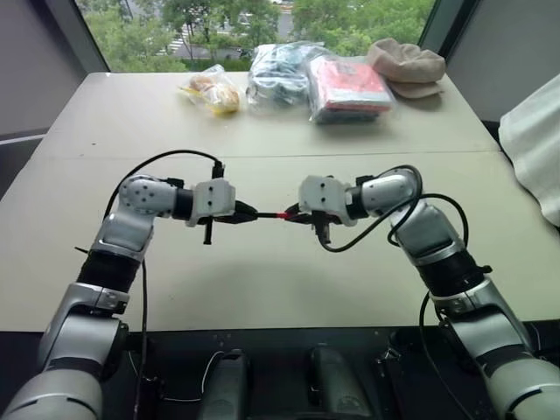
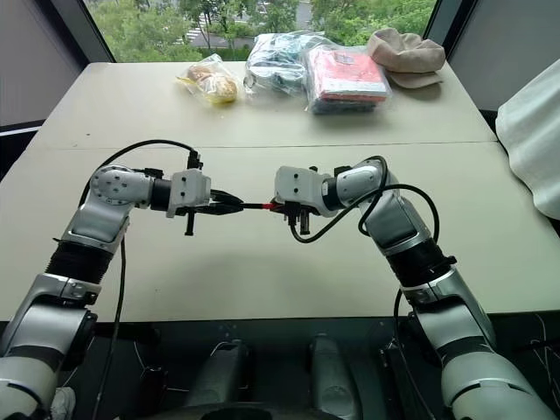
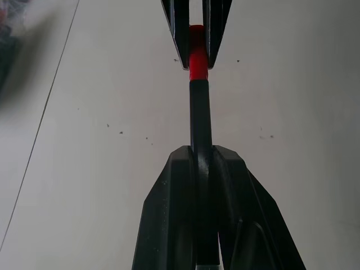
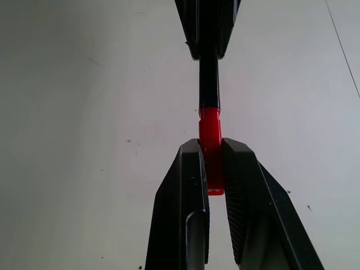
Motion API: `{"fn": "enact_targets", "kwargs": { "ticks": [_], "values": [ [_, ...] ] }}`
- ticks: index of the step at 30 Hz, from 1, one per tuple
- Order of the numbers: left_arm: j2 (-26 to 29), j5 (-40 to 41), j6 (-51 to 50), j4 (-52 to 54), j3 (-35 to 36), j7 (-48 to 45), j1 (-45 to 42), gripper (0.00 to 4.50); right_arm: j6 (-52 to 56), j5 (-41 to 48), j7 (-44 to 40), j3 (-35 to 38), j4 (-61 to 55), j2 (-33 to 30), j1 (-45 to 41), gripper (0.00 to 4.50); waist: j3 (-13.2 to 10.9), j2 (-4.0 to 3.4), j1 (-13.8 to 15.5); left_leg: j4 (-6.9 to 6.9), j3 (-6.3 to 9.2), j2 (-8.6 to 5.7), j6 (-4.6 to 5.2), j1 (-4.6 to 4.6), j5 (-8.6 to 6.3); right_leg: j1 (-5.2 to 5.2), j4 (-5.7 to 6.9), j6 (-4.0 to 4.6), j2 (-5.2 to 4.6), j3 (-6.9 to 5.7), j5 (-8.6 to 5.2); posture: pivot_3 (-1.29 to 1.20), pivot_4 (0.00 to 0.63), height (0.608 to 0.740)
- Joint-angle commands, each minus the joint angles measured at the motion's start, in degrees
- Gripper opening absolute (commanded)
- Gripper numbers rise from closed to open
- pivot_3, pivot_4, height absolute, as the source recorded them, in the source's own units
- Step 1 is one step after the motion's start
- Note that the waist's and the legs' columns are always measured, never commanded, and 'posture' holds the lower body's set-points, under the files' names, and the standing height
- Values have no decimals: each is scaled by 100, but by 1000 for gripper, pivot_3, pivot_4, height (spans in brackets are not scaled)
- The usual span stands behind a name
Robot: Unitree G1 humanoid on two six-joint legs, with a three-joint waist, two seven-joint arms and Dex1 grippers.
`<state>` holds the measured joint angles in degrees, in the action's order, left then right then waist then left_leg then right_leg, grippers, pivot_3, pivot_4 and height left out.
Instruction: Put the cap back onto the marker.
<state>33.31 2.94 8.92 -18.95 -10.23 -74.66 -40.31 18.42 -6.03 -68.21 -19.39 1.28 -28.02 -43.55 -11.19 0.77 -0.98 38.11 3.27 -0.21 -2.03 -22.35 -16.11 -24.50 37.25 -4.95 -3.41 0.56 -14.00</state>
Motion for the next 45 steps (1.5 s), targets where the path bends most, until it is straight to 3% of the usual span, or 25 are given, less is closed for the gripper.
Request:
{"fn": "enact_targets", "kwargs": {
  "ticks": [1, 21, 36, 45],
  "values": [
    [-357, 325, -126, 534, 55, 283, -280, 0, -277, 370, -235, -355, -448, 401, -181, 73, 0, 0, 0, 0, 0, 0, 0, 0, 0, 0, 0, 0, 0, 0, 0, 0, 150, 740],
    [-379, 333, -147, 605, 194, 187, -185, 0, 231, 1228, -379, 297, -602, 961, -321, 73, 0, 0, -1, 1, 1, 0, 0, 0, 0, 0, 2, 0, -1, 0, 0, 0, 150, 740],
    [-361, 293, -136, 602, 203, 127, -158, 0, -1090, 490, -667, -120, 22, 778, -381, 73, 0, 0, -5, 1, 0, 0, 0, 1, 0, 0, 4, 0, 0, 0, 0, 0, 150, 740],
    [-359, 199, -19, 440, 151, 160, -199, 0, -1294, 193, -716, -188, 211, 742, -466, 73, 0, 0, -6, 1, 0, 0, -1, 1, 0, -1, 5, 0, 0, 0, 0, 0, 150, 740]
  ]
}}
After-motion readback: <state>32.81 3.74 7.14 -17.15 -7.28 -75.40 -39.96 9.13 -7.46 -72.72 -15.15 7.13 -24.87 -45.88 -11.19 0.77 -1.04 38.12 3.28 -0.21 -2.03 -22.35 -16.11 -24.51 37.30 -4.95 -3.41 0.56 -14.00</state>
